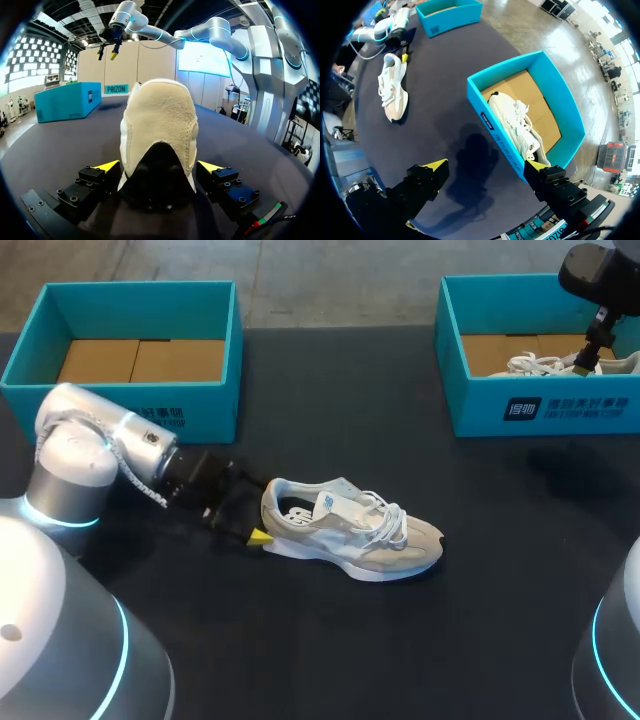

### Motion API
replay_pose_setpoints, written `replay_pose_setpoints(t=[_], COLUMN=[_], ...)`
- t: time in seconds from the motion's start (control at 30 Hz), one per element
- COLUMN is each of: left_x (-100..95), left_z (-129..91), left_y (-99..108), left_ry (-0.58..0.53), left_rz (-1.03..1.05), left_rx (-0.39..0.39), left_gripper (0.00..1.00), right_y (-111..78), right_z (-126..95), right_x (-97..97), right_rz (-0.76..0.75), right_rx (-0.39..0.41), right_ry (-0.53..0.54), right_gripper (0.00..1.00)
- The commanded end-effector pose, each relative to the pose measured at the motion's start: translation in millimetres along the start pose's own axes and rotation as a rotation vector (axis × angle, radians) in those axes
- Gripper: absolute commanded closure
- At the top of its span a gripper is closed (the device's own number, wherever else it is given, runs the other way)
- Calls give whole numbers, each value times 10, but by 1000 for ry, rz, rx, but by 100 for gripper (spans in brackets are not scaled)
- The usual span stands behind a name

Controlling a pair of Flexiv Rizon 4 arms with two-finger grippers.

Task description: Take the shoe out of the shoebox, open the shoe tongue, remove and reinsert the insole, then place the shoe into the shoebox

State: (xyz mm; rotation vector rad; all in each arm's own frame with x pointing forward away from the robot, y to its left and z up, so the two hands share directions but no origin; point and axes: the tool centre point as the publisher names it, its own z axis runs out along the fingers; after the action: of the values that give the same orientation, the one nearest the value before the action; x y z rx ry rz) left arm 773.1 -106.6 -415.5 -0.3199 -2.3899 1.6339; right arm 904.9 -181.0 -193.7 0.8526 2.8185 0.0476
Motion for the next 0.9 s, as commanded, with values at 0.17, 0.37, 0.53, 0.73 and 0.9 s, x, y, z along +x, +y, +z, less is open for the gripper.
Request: replay_pose_setpoints(t=[0.17,0.37,0.53,0.73,0.9], left_x=[-30,-40,-17,15,48], left_z=[92,146,176,198,201], left_y=[-36,-73,-65,-81,-89], left_ry=[17,28,34,43,42], left_rz=[11,19,16,15,15], left_rx=[4,8,7,14,20], left_gripper=[0,0,0,48,100], right_y=[-1,-1,-1,-1,-1], right_z=[1,1,1,1,1], right_x=[-5,-5,-5,-5,-5], right_rz=[0,0,0,0,0], right_rx=[0,0,0,0,0], right_ry=[1,1,1,1,1], right_gripper=[0,0,0,0,0])
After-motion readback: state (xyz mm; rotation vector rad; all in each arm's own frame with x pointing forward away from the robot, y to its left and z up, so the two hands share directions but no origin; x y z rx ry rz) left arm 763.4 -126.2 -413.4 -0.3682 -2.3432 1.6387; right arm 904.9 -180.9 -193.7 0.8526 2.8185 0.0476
